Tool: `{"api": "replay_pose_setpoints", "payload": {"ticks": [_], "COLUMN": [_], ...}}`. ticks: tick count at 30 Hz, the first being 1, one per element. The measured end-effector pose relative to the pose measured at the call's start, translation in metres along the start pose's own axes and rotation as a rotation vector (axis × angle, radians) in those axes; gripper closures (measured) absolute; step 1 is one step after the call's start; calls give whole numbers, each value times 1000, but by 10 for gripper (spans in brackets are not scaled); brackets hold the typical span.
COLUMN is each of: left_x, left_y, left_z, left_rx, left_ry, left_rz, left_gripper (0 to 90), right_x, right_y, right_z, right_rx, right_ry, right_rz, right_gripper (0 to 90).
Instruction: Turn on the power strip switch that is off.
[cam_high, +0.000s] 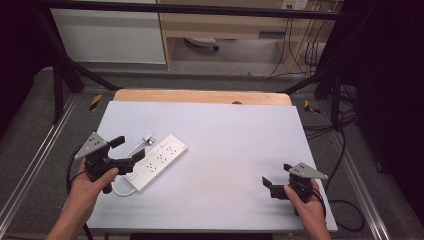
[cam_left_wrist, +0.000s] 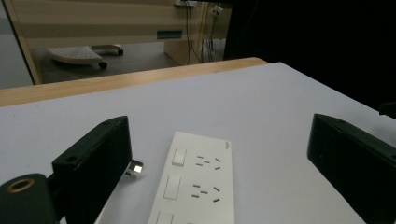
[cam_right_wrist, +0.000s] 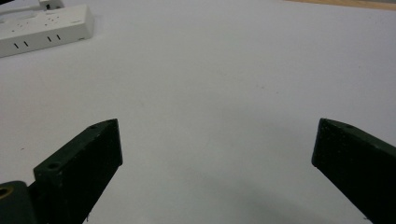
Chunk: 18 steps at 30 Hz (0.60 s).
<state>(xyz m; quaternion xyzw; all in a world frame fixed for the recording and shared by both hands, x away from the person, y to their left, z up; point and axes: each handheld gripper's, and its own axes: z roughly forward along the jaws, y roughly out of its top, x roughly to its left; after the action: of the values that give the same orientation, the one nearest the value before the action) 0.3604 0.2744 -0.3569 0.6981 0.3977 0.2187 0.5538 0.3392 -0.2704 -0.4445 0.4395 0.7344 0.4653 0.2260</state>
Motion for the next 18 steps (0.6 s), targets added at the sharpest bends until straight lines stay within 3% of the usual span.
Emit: {"api": "replay_pose_setpoints", "payload": {"ticks": [18], "left_x": [1], "left_y": [8], "left_z": [20], "left_rx": [12], "left_ry": [-4], "left_rz": [16], "left_gripper": [65], "right_x": [0], "right_y": [0], "right_z": [0], "right_rx": [-1], "right_ry": [4], "right_rz": [-1], "right_gripper": [21]}}
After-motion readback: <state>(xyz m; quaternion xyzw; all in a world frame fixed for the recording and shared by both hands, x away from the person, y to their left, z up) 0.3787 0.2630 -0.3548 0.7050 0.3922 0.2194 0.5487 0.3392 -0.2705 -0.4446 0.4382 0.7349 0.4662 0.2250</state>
